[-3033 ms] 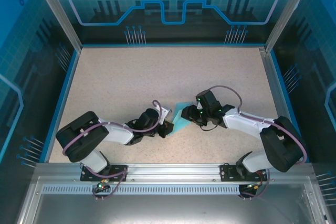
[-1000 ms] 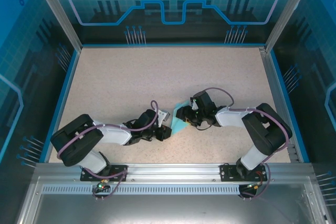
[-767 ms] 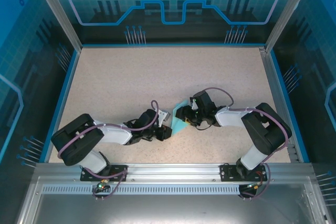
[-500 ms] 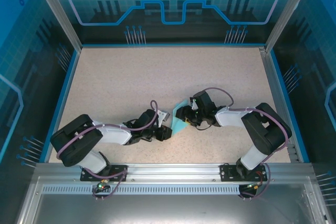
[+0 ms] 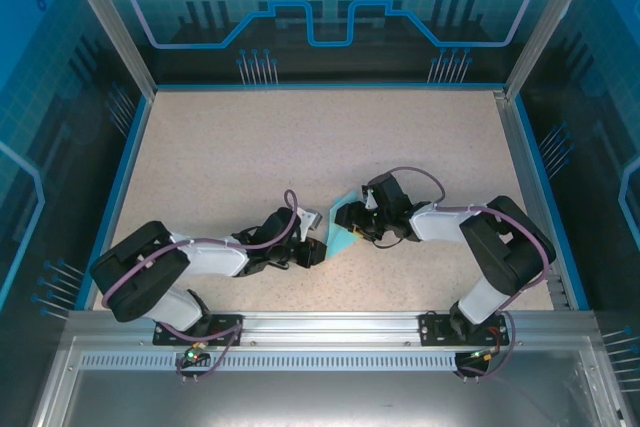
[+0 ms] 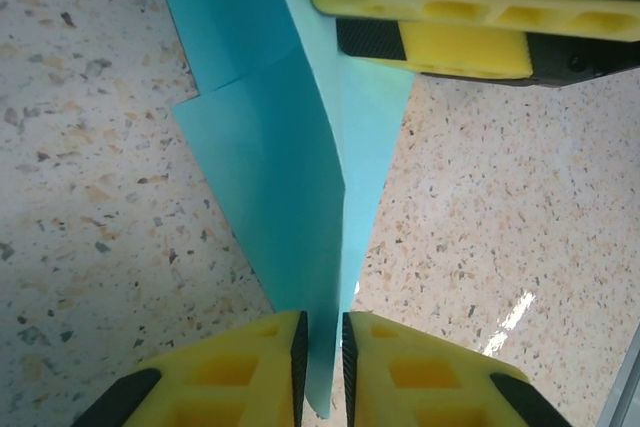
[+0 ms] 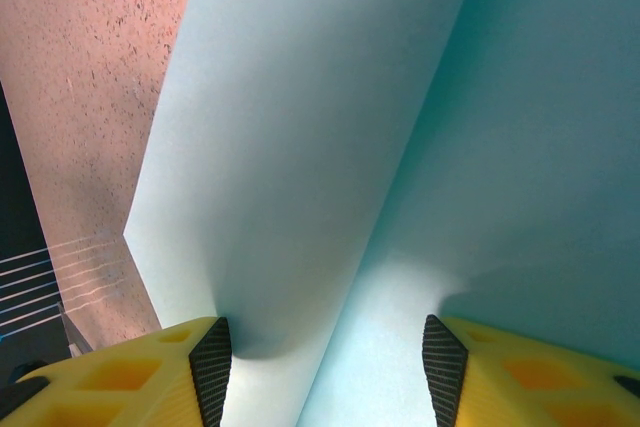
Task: Fold a paper plane with a square sheet of paper (pick it up from the middle)
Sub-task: Fourth fold the wing at the center of the table.
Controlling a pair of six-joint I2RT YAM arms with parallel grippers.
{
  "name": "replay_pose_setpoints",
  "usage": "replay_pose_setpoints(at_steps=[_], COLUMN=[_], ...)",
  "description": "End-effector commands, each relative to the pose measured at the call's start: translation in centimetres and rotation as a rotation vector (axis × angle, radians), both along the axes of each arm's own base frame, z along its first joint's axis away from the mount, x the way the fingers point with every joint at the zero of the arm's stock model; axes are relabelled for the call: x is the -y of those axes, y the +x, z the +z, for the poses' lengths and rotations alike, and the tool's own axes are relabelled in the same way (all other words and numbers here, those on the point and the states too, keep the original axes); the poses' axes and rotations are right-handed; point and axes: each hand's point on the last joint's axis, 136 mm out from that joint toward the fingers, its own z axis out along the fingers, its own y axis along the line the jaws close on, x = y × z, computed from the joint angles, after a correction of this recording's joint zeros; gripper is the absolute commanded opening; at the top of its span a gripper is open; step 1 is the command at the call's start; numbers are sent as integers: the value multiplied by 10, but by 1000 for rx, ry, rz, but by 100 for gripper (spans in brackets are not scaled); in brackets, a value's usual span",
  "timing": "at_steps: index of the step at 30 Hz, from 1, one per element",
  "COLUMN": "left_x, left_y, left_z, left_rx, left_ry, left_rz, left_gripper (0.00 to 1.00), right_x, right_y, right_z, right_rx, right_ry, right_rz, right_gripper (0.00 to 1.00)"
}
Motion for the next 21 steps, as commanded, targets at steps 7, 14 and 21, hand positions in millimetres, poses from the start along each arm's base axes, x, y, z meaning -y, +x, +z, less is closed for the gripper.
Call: replay_pose_setpoints(at_steps=[7,14,21], left_x=[2,6,12], left_y=[-5,-6,7], left_z=[-5,-2,28], left_rx=[-25,-46,-30], left_ry=[11,-16,-90], left_rz=[-17,-16,53], left_gripper=[12,15,29], right_x=[7,9,10], right_y=[-2,-4,-4], right_z=[-6,-9,-10], right_rx=[-26,-37,-36], right_ry=[-17,-28,-45], right_rz=[-16,-16,-12], right_gripper=[56,56,56])
